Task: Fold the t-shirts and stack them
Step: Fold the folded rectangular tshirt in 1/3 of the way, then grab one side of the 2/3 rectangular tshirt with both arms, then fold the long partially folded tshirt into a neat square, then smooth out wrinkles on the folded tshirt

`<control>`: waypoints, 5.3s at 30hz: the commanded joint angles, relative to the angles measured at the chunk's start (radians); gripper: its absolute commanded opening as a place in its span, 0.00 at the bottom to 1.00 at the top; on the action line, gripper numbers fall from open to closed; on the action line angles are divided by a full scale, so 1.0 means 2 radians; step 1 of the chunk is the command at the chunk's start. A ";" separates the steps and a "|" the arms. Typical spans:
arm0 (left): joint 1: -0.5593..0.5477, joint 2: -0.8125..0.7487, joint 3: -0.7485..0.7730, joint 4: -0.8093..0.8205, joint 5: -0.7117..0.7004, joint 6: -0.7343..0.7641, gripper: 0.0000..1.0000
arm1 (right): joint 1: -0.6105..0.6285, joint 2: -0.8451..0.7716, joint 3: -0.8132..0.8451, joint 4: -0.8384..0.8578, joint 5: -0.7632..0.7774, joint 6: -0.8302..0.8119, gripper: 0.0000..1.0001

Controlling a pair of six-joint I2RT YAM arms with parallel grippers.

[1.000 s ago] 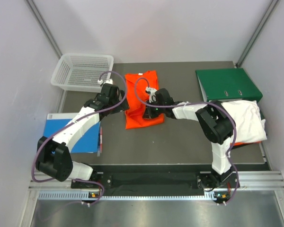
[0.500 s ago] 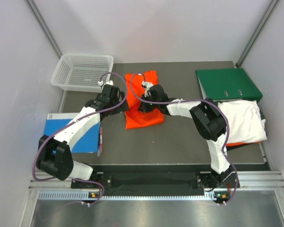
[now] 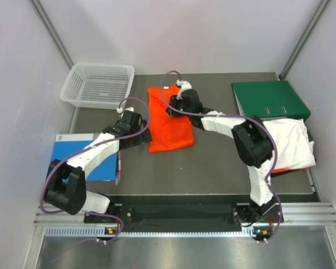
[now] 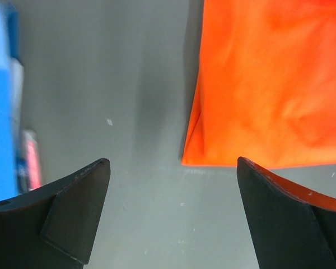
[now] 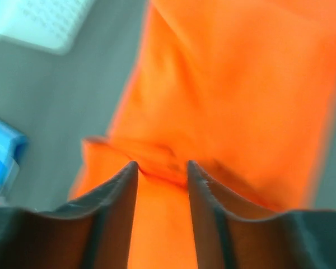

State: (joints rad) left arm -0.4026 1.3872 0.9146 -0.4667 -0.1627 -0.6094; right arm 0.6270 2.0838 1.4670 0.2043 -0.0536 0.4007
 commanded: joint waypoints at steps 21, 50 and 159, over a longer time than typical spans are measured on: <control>-0.003 0.089 -0.086 0.168 0.110 -0.070 0.38 | -0.101 -0.210 -0.368 0.027 -0.164 0.127 0.58; -0.078 0.001 -0.067 0.054 0.059 -0.083 0.00 | -0.038 -0.254 -0.438 0.048 -0.170 0.136 0.00; 0.081 0.438 0.492 0.154 0.061 0.076 0.00 | -0.152 -0.051 -0.157 0.080 -0.104 0.060 1.00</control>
State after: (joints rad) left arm -0.2375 2.2517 1.8130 -0.2619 -0.0307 -0.4782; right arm 0.3279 2.0293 1.1694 0.3462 -0.2413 0.5251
